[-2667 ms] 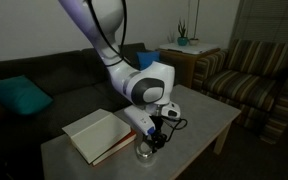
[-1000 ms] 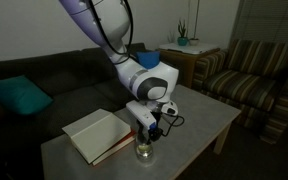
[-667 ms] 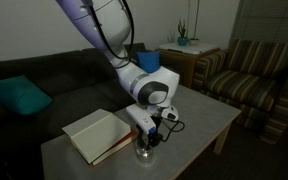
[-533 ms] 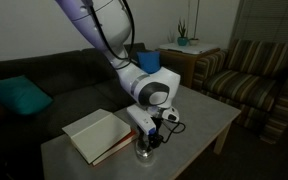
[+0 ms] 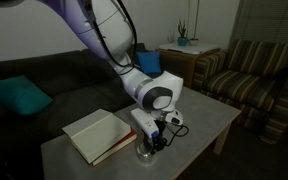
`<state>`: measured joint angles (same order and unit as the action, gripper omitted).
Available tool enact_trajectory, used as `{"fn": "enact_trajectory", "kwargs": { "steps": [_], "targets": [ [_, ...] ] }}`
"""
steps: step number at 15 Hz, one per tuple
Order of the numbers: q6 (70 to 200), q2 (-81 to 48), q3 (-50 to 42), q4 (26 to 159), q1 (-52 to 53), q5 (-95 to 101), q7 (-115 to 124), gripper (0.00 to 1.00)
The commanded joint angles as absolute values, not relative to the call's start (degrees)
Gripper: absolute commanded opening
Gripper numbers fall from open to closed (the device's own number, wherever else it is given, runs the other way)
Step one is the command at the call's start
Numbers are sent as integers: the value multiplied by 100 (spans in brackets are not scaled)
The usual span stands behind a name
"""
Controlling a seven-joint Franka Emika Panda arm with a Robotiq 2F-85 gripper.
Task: Remove the lid from the bottle, put the lid on the table, pick up the lid and put it back on the bottle
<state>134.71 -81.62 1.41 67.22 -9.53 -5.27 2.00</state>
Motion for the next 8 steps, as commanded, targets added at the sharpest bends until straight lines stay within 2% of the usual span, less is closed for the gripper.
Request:
{"fn": "enact_trajectory", "kwargs": {
  "steps": [1, 8],
  "targets": [
    [13419, -8587, 265, 6123, -1106, -719, 0, 44],
    [13544, -8304, 453, 6408, -1300, -797, 12, 44]
  ]
}}
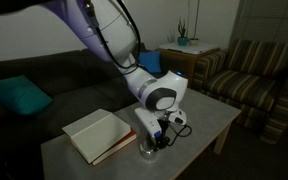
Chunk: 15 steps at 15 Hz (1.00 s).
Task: Remove the lid from the bottle, put the lid on the table, pick up the lid and put it back on the bottle
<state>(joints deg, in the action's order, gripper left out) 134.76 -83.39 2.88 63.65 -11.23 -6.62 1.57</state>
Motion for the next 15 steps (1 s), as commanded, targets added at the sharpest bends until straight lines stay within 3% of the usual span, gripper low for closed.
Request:
{"fn": "enact_trajectory", "kwargs": {
  "steps": [1, 15],
  "targets": [
    [13573, -8244, 448, 6474, -1299, -782, 34, 44],
    [13381, -8299, 708, 6227, -1419, -690, 11, 44]
  ]
}}
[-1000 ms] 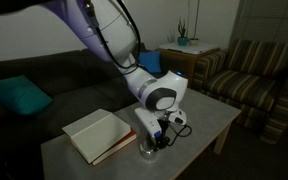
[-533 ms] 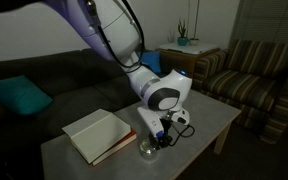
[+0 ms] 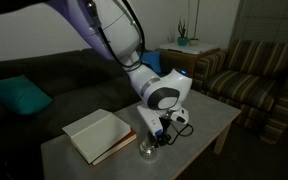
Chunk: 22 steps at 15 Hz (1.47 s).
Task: Remove the lid from the bottle, put the lid on the table, pick up the lid and put it back on the bottle
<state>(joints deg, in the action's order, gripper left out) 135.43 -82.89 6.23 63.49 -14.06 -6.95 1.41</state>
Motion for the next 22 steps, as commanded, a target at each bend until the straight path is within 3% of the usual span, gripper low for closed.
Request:
{"fn": "enact_trajectory", "kwargs": {
  "steps": [1, 22],
  "targets": [
    [13357, -8310, 714, 6193, -1402, -680, 10, 44],
    [12451, -8593, 41, 5591, -779, -611, 753, 44]
  ]
}}
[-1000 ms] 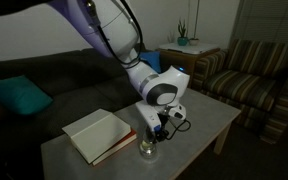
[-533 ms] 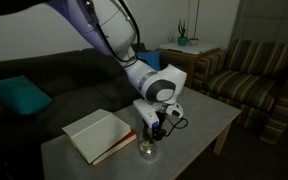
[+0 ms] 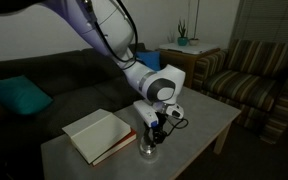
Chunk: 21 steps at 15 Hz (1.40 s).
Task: Remove the lid from the bottle, put the lid on the table, pick up the lid and put it back on the bottle
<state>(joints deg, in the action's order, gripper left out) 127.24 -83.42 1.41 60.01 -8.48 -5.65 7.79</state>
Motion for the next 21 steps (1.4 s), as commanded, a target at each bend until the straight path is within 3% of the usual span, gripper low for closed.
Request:
{"fn": "enact_trajectory", "kwargs": {
  "steps": [1, 21],
  "targets": [
    [12454, -8554, 73, 5652, -795, -629, 689, 44],
    [13237, -8444, -101, 6053, -543, -591, 828, 44]
  ]
}}
